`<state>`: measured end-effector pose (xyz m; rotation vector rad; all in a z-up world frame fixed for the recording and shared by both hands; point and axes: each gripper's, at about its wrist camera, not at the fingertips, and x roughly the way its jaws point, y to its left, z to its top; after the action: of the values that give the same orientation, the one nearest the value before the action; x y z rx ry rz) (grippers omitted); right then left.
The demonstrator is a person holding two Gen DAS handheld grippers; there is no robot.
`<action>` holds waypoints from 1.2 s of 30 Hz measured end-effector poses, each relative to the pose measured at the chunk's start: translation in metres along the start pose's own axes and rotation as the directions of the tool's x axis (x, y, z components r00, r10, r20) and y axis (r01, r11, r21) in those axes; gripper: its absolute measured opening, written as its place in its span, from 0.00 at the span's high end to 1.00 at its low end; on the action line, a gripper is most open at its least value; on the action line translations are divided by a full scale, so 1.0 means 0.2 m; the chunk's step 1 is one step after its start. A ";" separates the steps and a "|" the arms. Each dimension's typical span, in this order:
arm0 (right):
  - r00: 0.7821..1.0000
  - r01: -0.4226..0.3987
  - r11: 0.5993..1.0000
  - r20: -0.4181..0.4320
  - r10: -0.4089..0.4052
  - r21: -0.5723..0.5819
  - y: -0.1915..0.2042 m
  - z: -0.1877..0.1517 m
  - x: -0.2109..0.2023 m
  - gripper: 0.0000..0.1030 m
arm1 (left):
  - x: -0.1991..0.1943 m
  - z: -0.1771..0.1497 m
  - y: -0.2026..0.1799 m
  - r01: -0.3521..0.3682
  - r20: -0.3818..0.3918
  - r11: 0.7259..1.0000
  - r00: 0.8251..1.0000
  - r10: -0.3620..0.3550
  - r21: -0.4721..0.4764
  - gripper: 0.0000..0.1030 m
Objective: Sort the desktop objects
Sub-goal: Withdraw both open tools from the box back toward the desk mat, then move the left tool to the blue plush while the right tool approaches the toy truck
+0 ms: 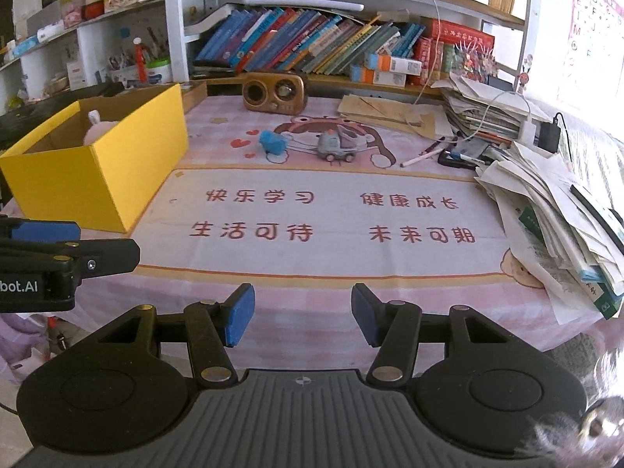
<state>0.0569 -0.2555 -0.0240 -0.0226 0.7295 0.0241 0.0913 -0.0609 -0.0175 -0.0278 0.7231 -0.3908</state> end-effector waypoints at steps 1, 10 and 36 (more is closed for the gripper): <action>1.000 0.001 1.000 -0.002 -0.001 0.000 -0.02 0.01 0.01 0.49 | 0.02 0.01 -0.01 0.001 -0.002 1.000 1.000 -0.001 -0.001 0.25; 1.000 0.007 1.000 -0.029 -0.007 0.007 -0.19 0.08 0.13 0.49 | 0.20 0.10 -0.12 0.019 -0.031 1.000 0.999 -0.019 0.003 0.25; 0.994 -0.105 0.994 -0.042 0.104 -0.029 -0.50 0.43 0.62 0.45 | 0.64 0.40 -0.15 -0.125 -0.054 0.989 0.991 0.121 -0.077 0.25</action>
<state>0.2093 -0.3509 -0.0417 -0.0143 0.7707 0.1352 0.2208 -0.1443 -0.0338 -0.0491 0.7851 -0.2450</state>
